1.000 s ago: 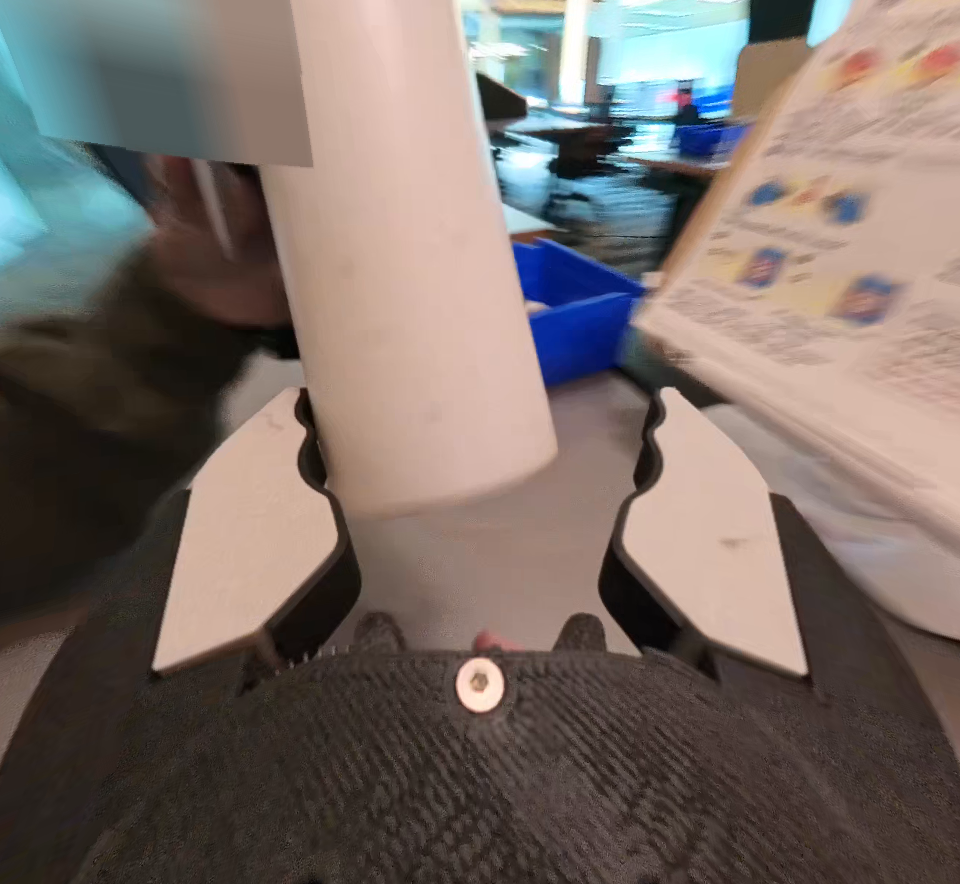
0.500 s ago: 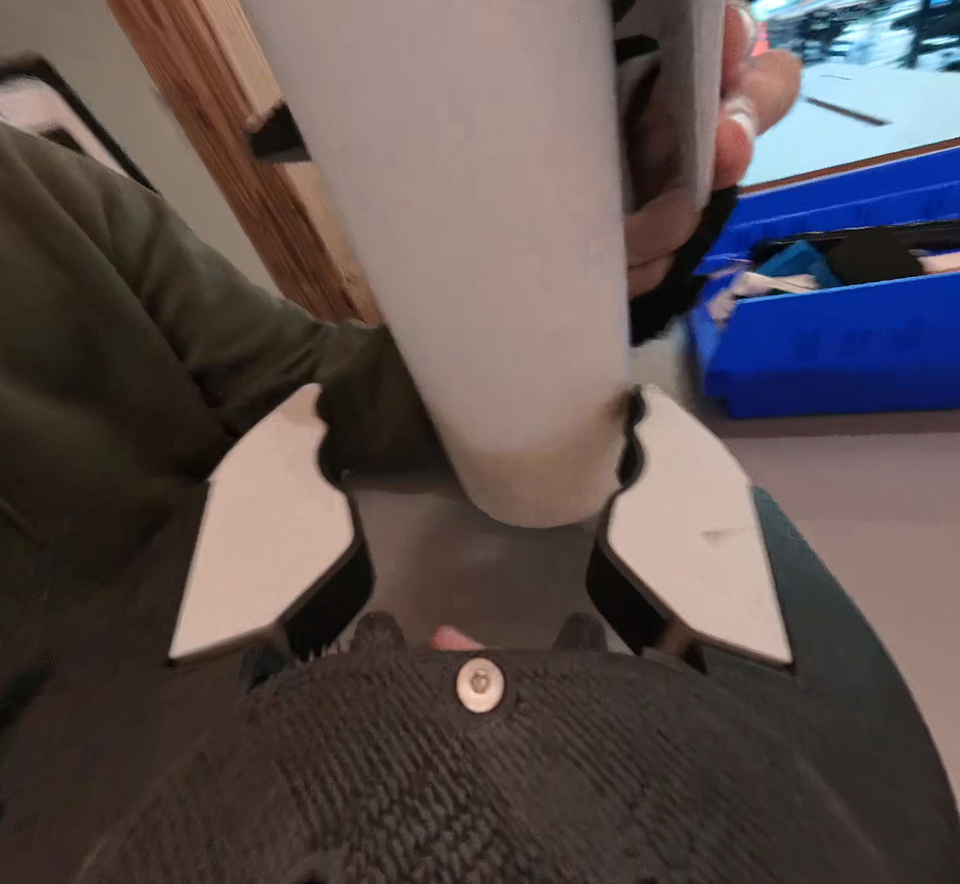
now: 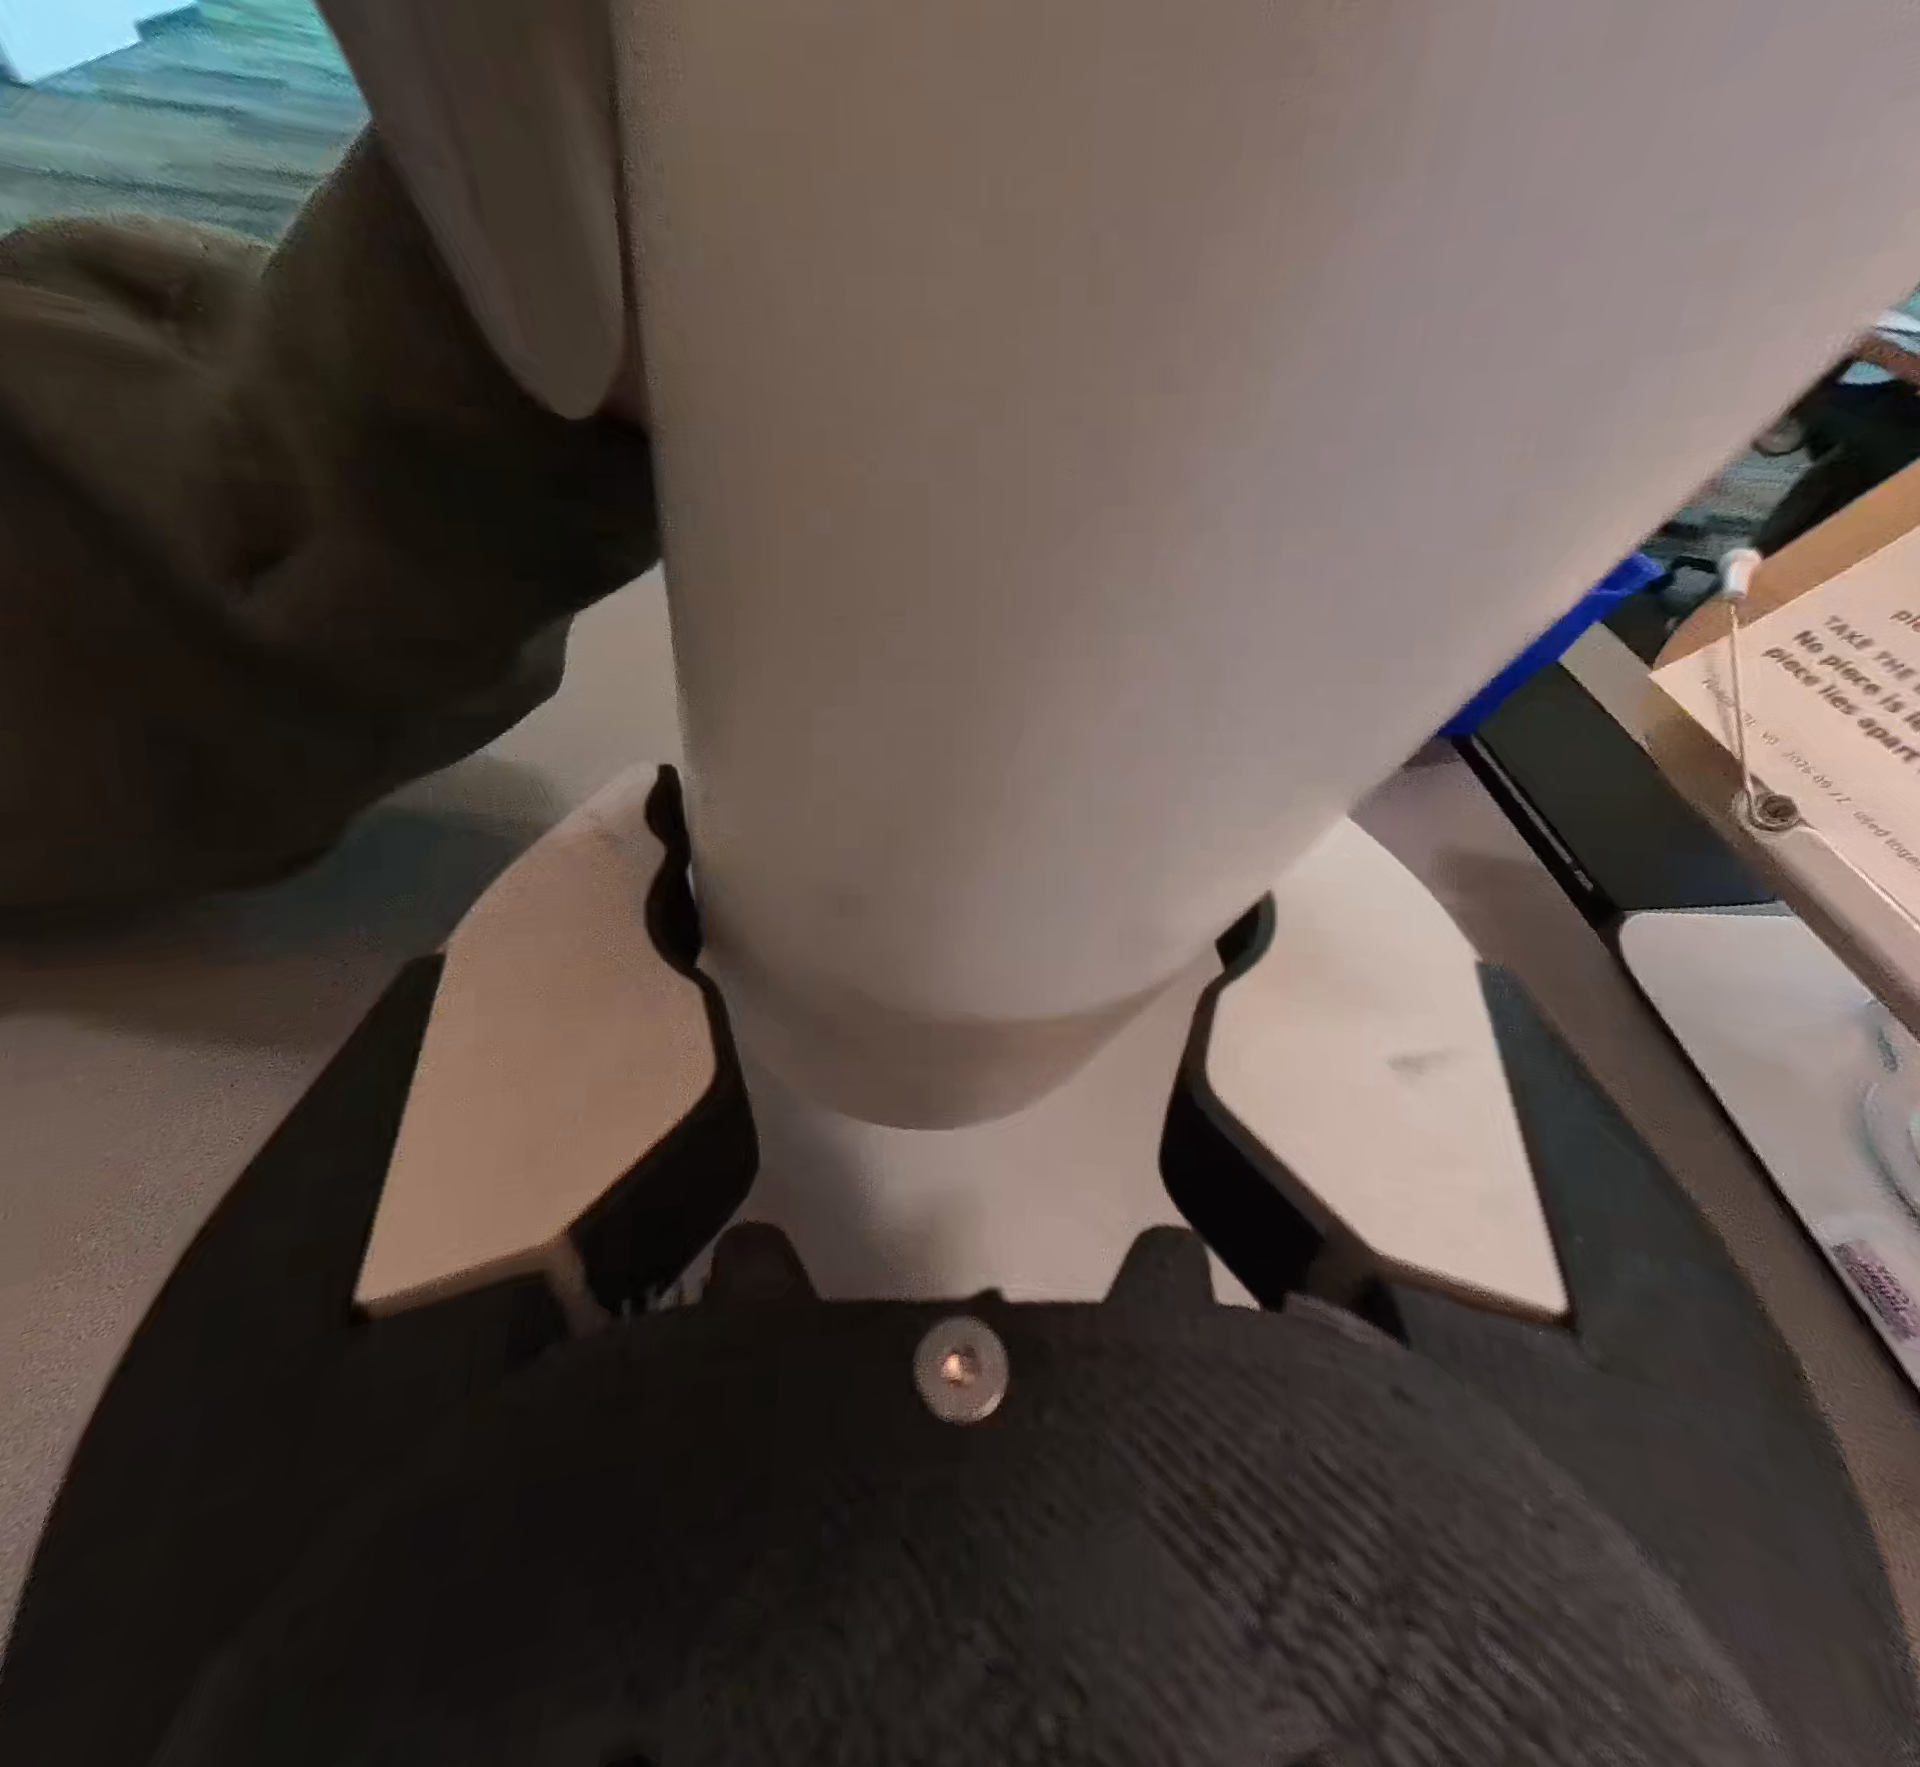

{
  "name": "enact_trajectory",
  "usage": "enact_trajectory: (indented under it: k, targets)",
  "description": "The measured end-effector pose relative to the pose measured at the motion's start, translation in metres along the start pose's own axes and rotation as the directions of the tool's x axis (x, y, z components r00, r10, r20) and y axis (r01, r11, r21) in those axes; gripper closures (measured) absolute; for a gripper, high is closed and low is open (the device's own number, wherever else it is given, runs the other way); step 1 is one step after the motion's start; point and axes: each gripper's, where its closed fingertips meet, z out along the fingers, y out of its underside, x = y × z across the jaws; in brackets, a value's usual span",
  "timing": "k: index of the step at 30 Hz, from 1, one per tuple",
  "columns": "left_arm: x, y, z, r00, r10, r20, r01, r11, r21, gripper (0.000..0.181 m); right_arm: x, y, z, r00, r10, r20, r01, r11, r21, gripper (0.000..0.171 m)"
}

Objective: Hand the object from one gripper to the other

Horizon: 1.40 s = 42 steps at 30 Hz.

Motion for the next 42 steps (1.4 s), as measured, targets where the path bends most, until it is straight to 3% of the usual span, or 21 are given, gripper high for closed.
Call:
enact_trajectory:
  k: [3, 5, 7, 11, 14, 17, 21, 24, 27, 28, 31, 34, 38, 42]
  targets:
    - [-0.009, 0.002, 0.0, 0.998, -0.039, 0.046, 0.039, 0.999, 0.004, 0.089, 0.01, 0.003, -0.009, 1.0, 0.004, -0.013, -0.004, 1.0, -0.003, 0.073]
    - [-0.024, 0.004, -0.006, 0.986, -0.083, 0.147, 0.082, 0.997, 0.009, 0.094, 0.033, 0.007, -0.019, 0.991, -0.005, -0.135, 0.0, 1.0, -0.031, 0.074]
    - [-0.032, -0.003, -0.011, 0.967, -0.12, 0.223, 0.113, 0.993, 0.04, 0.082, 0.054, 0.007, -0.032, 0.966, -0.02, -0.256, 0.009, 0.999, -0.043, 0.075]
    - [-0.04, 0.003, -0.006, 0.926, -0.193, 0.323, 0.202, 0.979, 0.006, 0.072, 0.089, 0.0, -0.055, 0.847, -0.057, -0.528, 0.042, 0.998, -0.041, 0.076]
    - [-0.057, 0.019, -0.002, 0.864, -0.285, 0.414, 0.299, 0.954, 0.034, 0.082, 0.095, -0.002, -0.057, 0.75, -0.218, -0.624, 0.168, 0.976, -0.14, 0.076]
    - [-0.07, 0.029, -0.006, 0.803, -0.382, 0.457, 0.387, 0.918, 0.089, 0.08, 0.093, -0.005, -0.053, 0.654, -0.399, -0.643, 0.278, 0.917, -0.286, 0.076]
    - [-0.07, 0.029, -0.005, 0.832, -0.388, 0.397, 0.381, 0.919, 0.102, 0.081, 0.096, -0.004, -0.055, 0.607, -0.439, -0.663, 0.286, 0.898, -0.334, 0.076]
    - [-0.063, 0.022, -0.011, 0.881, -0.389, 0.27, 0.37, 0.921, 0.119, 0.082, 0.085, -0.007, -0.052, 0.766, -0.309, -0.563, 0.24, 0.951, -0.195, 0.076]
    - [-0.044, 0.009, -0.021, 0.937, -0.34, 0.074, 0.329, 0.935, 0.132, 0.082, 0.065, -0.012, -0.053, 0.943, 0.006, -0.333, -0.006, 1.0, 0.001, 0.048]
    - [-0.037, 0.006, -0.025, 0.955, -0.294, 0.026, 0.288, 0.948, 0.136, 0.082, 0.055, -0.014, -0.054, 0.97, 0.109, -0.219, -0.099, 0.994, 0.055, 0.054]
    - [-0.012, -0.013, -0.036, 0.982, -0.132, -0.132, 0.161, 0.955, 0.248, 0.082, 0.031, -0.036, -0.058, 0.925, 0.354, 0.135, -0.378, 0.892, 0.249, 0.061]
    - [-0.001, -0.031, -0.043, 0.984, -0.038, -0.176, 0.104, 0.917, 0.385, 0.082, 0.009, -0.059, -0.061, 0.809, 0.408, 0.423, -0.554, 0.77, 0.316, 0.066]
    - [0.007, -0.036, -0.039, 0.987, 0.046, -0.157, 0.028, 0.898, 0.44, 0.082, 0.004, -0.086, -0.065, 0.728, 0.402, 0.556, -0.661, 0.629, 0.41, 0.054]
    - [0.001, -0.032, -0.037, 0.991, 0.043, -0.126, 0.018, 0.893, 0.449, 0.082, 0.021, -0.094, -0.074, 0.708, 0.444, 0.55, -0.704, 0.506, 0.499, 0.054]
